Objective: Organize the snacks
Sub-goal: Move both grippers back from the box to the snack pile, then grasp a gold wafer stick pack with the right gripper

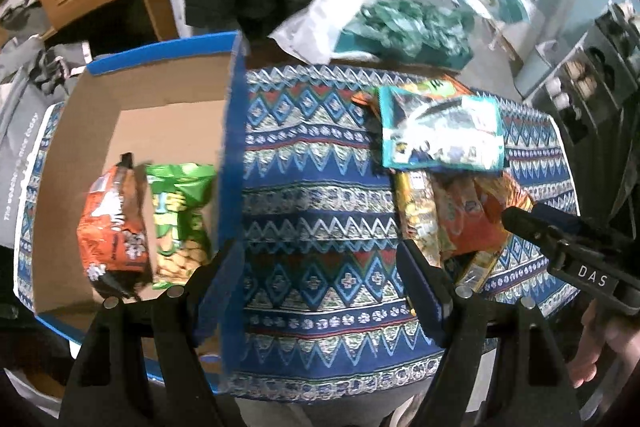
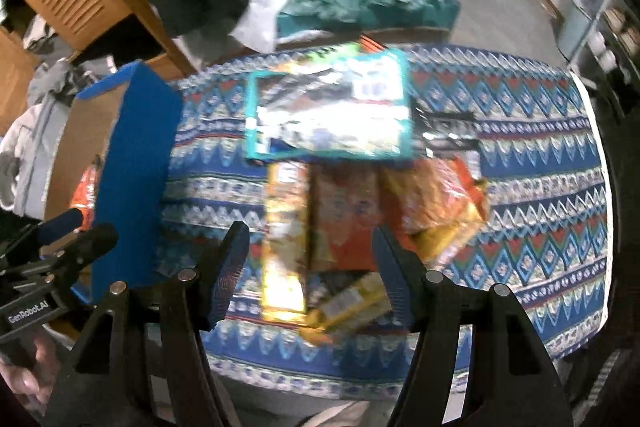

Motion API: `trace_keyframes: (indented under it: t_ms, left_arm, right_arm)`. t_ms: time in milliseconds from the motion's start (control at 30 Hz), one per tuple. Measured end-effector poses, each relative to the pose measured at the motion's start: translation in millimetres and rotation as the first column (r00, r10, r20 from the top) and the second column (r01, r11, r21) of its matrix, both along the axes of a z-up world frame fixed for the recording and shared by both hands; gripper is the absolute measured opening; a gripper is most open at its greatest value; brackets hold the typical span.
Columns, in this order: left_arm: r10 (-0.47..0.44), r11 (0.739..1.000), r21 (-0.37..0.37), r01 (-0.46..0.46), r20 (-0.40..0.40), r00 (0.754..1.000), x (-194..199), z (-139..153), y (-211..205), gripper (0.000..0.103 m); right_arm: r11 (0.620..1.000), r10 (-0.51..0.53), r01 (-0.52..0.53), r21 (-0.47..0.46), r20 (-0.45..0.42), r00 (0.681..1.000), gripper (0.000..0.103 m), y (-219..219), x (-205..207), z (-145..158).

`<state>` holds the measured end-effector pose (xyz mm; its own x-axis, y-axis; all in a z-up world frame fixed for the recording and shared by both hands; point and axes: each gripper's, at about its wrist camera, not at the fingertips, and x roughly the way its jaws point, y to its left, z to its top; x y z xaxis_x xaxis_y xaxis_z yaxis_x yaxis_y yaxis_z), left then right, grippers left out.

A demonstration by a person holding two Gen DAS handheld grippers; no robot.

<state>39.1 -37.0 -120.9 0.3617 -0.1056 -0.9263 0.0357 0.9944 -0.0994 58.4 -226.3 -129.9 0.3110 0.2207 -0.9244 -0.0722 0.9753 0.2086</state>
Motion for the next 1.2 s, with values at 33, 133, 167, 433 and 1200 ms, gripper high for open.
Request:
trace_keyframes:
  t_ms: [33,133,167,433,1200]
  left_arm:
    - [-0.006,1.000,0.006,0.006,-0.005,1.000,1,-3,-5,0.080]
    - [-0.025,1.000,0.014,0.026,-0.026,0.999,3,-12,-19,0.080]
    - [-0.031,0.999,0.013,0.032,-0.034,0.999,3,-15,-23,0.080]
    - [-0.071,0.997,0.024,0.074,-0.077,0.994,9,-37,-56,0.080]
    - [-0.052,0.999,-0.001,0.052,-0.212,0.976,21,-95,-87,0.080]
  right_arm:
    - [1.000,-0.009,0.009,-0.012,-0.005,1.000,0.064,-6,-1,-5]
    - [0.999,-0.031,0.030,-0.035,-0.029,0.999,0.064,-18,-2,-18]
    - [0.998,-0.039,0.037,-0.041,-0.041,0.998,0.064,-21,-3,-24]
    - [0.996,-0.071,0.063,-0.067,-0.113,0.991,0.064,-33,-7,-63]
    - [0.972,-0.072,0.022,-0.235,-0.207,0.976,0.069,-61,-23,-101]
